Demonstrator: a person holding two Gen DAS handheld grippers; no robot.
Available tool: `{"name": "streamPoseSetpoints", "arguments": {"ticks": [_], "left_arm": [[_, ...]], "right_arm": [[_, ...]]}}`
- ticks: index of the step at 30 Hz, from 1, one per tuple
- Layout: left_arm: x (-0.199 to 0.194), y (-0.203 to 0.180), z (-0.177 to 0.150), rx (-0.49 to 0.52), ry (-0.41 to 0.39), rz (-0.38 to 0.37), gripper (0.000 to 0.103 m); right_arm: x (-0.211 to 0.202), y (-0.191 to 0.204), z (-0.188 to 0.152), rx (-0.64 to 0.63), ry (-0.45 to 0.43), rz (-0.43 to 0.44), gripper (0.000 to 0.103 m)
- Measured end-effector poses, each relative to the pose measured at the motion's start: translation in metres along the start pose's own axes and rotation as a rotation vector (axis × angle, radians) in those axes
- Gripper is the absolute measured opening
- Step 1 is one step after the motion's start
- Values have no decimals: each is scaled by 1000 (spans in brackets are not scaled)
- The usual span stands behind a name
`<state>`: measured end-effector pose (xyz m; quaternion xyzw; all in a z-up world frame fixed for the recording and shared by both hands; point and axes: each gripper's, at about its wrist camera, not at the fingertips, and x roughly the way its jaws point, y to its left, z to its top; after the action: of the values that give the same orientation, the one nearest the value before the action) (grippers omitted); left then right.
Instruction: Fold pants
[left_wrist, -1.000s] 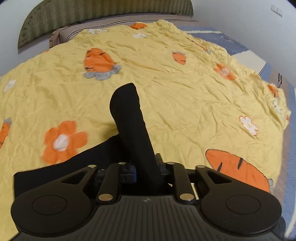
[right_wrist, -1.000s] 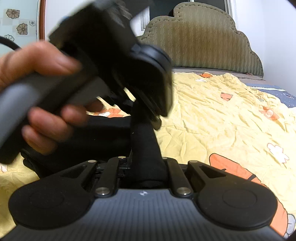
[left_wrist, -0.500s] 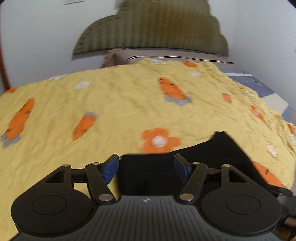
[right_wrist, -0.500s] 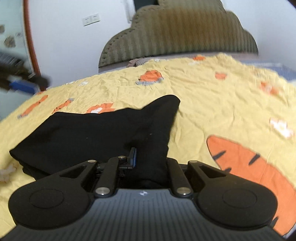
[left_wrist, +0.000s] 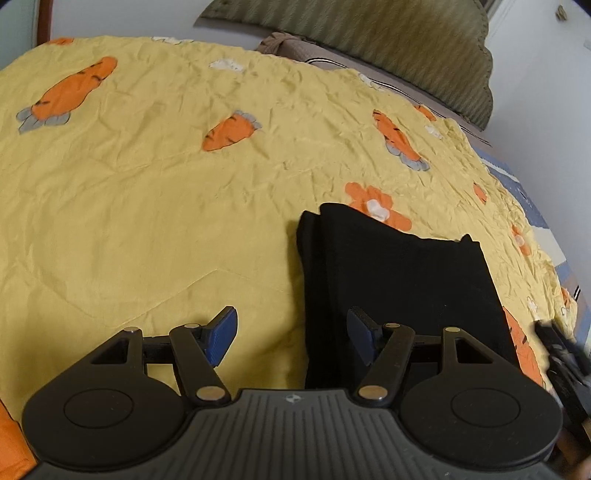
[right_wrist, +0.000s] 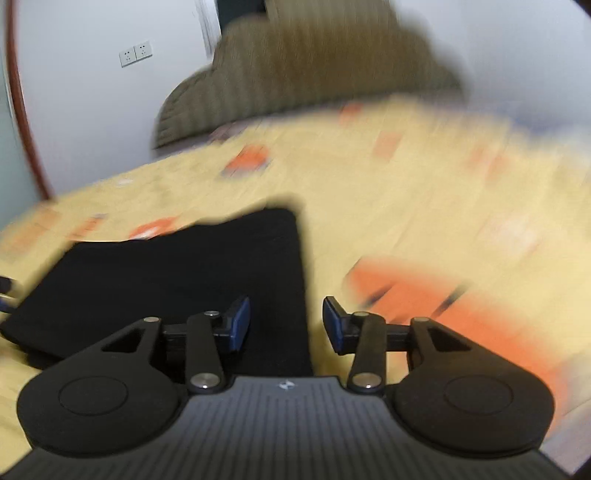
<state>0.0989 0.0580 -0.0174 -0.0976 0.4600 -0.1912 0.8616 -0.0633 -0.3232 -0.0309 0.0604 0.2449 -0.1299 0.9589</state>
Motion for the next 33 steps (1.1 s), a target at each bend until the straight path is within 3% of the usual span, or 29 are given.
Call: {"name": "streamPoseSetpoints", "arguments": {"ticks": [2, 5, 7, 10, 13, 16, 21, 25, 26, 27, 28, 31, 33], "left_arm": [[-1, 2, 1, -19, -12, 2, 65], [-4, 3, 3, -27, -24, 24, 65], [-6, 2, 2, -11, -23, 45, 65], [-11, 5, -1, 10, -21, 58, 65], [-15, 12, -5, 9, -21, 57, 65], [-16, 22, -6, -24, -17, 48, 65], [-14, 33, -8, -95, 10, -19, 65], [-15, 32, -10, -115, 15, -53, 66], [-16, 32, -10, -119, 19, -66, 70], [-16, 31, -11, -129, 21, -87, 71], [-16, 31, -12, -142, 23, -118, 71], [-12, 30, -10, -207, 57, -241, 76], [-5, 29, -9, -275, 78, -318, 85]], "right_arm": [[-28, 28, 7, -187, -132, -36, 48], [-63, 87, 4, -475, -268, 133, 54], [-76, 133, -15, -721, -316, 254, 56], [-73, 192, -59, -1086, -380, 249, 56], [-63, 217, -82, -1271, -375, 249, 56], [-52, 226, -87, -1319, -315, 244, 56], [-28, 236, -95, -1421, -297, 151, 56], [-20, 244, -97, -1458, -317, 138, 56], [-20, 244, -98, -1460, -335, 130, 50], [-17, 244, -97, -1446, -329, 134, 30], [-16, 244, -96, -1411, -311, 151, 23], [-20, 240, -84, -1261, -309, 183, 19], [-23, 232, -66, -1119, -285, 231, 18]]}}
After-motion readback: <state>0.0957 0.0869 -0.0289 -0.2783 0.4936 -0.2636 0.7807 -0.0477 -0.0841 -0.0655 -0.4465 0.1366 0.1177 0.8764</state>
